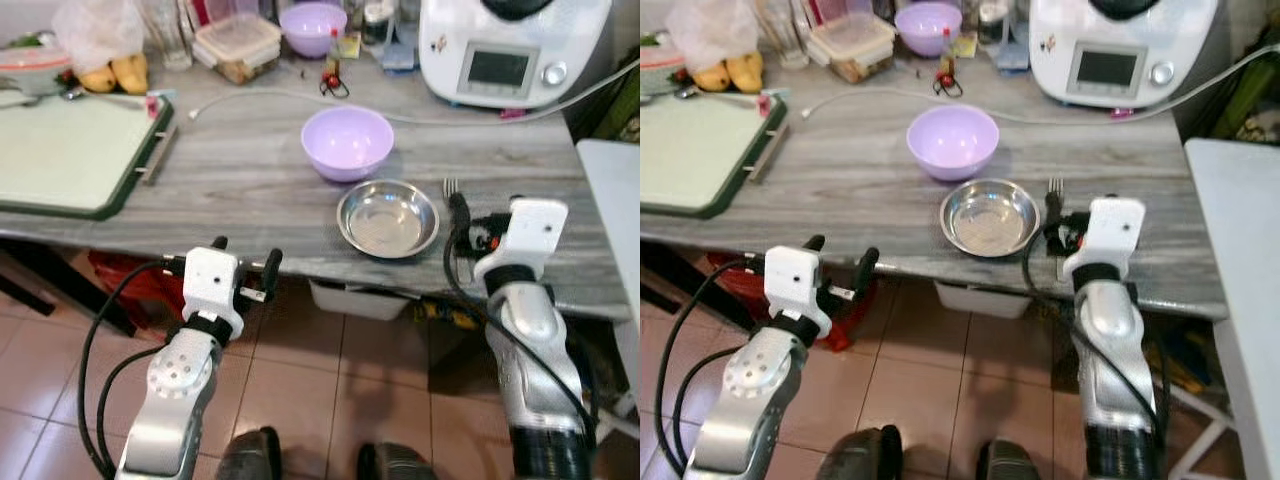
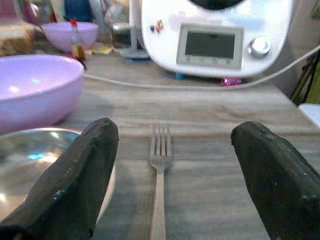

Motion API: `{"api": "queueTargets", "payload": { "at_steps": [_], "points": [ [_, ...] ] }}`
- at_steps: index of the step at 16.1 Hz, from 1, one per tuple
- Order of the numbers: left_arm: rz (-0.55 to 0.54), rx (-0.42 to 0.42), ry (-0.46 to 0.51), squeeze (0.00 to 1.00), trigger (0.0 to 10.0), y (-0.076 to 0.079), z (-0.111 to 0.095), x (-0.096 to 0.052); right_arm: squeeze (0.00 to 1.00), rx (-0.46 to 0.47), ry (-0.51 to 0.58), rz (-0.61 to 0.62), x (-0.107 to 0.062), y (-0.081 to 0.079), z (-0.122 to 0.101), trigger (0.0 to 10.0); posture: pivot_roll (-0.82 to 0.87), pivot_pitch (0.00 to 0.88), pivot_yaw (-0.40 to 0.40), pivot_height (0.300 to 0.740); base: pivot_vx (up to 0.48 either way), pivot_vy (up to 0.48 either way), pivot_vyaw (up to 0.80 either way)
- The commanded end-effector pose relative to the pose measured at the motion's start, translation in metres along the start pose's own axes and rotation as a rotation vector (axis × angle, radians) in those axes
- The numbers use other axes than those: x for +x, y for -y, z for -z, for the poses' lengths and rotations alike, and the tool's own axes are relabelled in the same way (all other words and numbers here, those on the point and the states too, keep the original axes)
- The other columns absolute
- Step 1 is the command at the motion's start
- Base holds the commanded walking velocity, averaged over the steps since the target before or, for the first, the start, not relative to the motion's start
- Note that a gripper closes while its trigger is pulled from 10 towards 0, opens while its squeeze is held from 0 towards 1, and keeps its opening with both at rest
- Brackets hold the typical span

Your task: Setting the table

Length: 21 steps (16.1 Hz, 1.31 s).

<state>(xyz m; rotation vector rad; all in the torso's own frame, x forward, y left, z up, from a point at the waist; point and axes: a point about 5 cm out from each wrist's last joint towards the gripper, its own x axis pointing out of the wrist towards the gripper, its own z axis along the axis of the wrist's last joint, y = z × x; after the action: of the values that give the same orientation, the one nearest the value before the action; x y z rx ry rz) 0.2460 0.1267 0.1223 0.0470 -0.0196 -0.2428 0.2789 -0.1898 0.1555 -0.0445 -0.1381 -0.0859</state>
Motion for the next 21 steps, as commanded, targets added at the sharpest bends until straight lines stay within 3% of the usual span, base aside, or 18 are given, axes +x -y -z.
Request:
{"api": "queueTargets", "payload": {
  "at_steps": [1,5,18,21],
  "points": [
    [-0.016,0.005,0.009,0.00,10.0,-0.004,0.000,0.002,0.00,-0.002,0.011,-0.026,-0.007,-0.006,-0.003,10.0,0.03,0.017,0.009,0.740,0.000,0.000,0.00],
    [-0.018,0.013,0.027,0.00,10.0,-0.006,-0.001,0.009,0.00,0.007,0.016,-0.063,-0.005,-0.017,-0.003,10.0,0.03,0.000,0.010,0.740,-0.121,0.000,0.00],
    [-0.011,0.012,0.041,0.00,10.0,-0.004,-0.001,0.013,0.00,0.025,-0.006,-0.067,-0.003,-0.020,0.000,10.0,0.03,0.000,0.012,0.740,-0.251,0.000,0.00],
    [-0.010,0.010,0.043,0.00,10.0,-0.004,0.000,0.013,0.00,0.026,-0.010,-0.057,-0.001,-0.017,0.000,10.0,0.03,0.000,0.012,0.740,0.000,0.000,0.00]
  ]
}}
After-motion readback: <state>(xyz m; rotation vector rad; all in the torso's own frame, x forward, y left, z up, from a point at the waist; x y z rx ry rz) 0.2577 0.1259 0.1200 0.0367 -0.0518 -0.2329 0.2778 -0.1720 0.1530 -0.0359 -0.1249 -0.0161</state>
